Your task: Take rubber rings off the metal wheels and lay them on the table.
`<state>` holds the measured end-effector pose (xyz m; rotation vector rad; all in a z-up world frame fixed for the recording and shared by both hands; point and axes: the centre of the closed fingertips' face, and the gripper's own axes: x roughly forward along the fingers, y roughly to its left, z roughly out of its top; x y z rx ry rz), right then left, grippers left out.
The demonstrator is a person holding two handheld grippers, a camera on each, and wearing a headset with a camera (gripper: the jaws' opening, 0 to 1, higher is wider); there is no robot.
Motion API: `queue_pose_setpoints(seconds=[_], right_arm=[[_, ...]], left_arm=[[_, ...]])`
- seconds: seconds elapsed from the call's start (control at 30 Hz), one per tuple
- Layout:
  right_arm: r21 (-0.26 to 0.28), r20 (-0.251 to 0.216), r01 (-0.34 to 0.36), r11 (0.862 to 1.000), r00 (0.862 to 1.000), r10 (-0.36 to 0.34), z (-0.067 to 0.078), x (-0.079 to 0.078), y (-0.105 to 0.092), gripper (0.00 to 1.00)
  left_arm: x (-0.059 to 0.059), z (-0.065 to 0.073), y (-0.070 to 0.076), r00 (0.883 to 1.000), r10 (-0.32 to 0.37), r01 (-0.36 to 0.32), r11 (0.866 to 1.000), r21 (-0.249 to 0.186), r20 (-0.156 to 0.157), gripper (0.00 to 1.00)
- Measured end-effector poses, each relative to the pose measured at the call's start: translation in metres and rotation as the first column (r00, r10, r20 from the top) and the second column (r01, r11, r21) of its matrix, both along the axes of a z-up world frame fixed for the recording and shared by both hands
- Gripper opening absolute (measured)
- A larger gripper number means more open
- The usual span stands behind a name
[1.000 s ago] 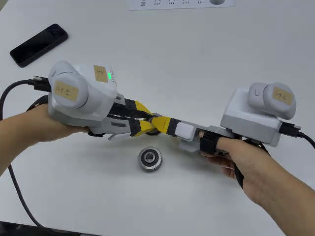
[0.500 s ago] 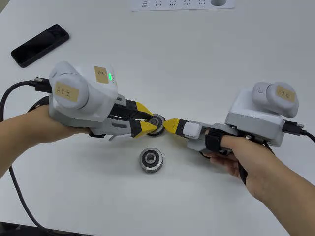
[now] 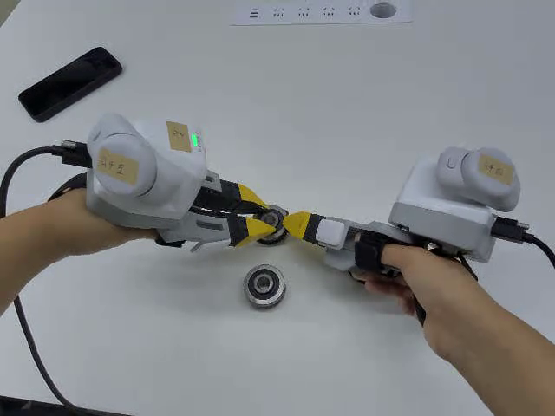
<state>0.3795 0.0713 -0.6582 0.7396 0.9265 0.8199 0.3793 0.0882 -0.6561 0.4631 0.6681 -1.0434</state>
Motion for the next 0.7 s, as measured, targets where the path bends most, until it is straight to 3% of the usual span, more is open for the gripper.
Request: queue_pose_setpoints(seconds=[0.4, 0.7], right_arm=[[-0.061, 0.092, -0.037, 0.997, 0.995, 0.042, 0.0024, -0.0015, 0.0029, 0.01], [-0.096, 0.124, -0.050, 0.994, 0.990, 0.062, 0.0080, -0.0069, 0.0051, 0.01]], left_arm=[[-0.0009, 0.0011, -0.0017, 1.000, 0.001, -0.001, 1.000, 0.000, 0.000, 0.12], [-0.0003, 0.0006, -0.0006, 1.000, 0.003, -0.003, 1.000, -0.005, 0.003, 0.12]])
